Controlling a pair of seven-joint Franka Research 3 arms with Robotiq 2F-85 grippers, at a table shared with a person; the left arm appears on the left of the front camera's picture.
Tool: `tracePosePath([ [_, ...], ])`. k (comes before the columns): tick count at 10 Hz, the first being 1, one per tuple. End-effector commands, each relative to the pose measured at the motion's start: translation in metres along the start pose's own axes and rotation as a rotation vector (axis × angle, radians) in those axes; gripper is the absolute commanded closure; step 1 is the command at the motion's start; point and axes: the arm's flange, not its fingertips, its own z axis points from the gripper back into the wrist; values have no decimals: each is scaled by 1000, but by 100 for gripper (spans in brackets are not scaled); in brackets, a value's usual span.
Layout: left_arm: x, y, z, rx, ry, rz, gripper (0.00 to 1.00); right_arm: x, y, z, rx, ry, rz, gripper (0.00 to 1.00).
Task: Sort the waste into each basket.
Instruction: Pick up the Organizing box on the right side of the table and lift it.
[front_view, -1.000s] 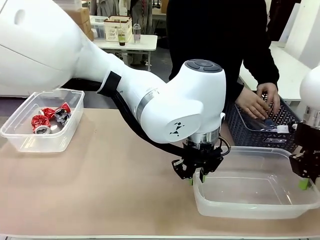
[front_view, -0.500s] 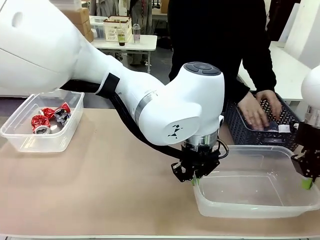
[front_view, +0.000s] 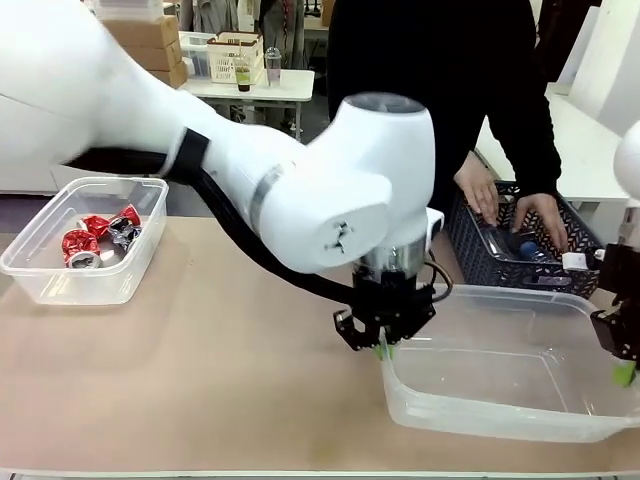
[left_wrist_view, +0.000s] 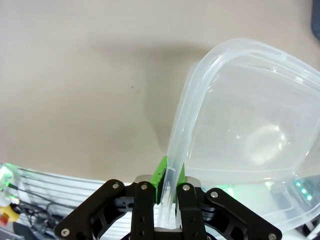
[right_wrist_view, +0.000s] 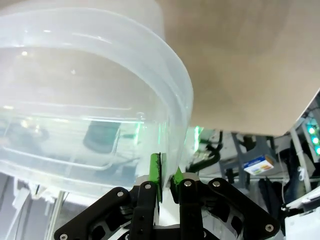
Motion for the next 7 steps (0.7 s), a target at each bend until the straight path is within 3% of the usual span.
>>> tracePosePath([
  [1, 4, 46, 60, -3, -1, -44, 100, -35, 24, 36, 112, 47, 45, 100],
  [2, 7, 67, 81, -7, 5, -34, 100, -42, 46, 56, 184, 6, -35, 100],
  [4, 16, 121, 120, -153, 80, -72, 100, -51, 93, 85, 286, -63, -16, 100],
  [7, 12, 209, 157, -316, 96, -176, 100, -24, 154, 117, 226, -98, -46, 100],
])
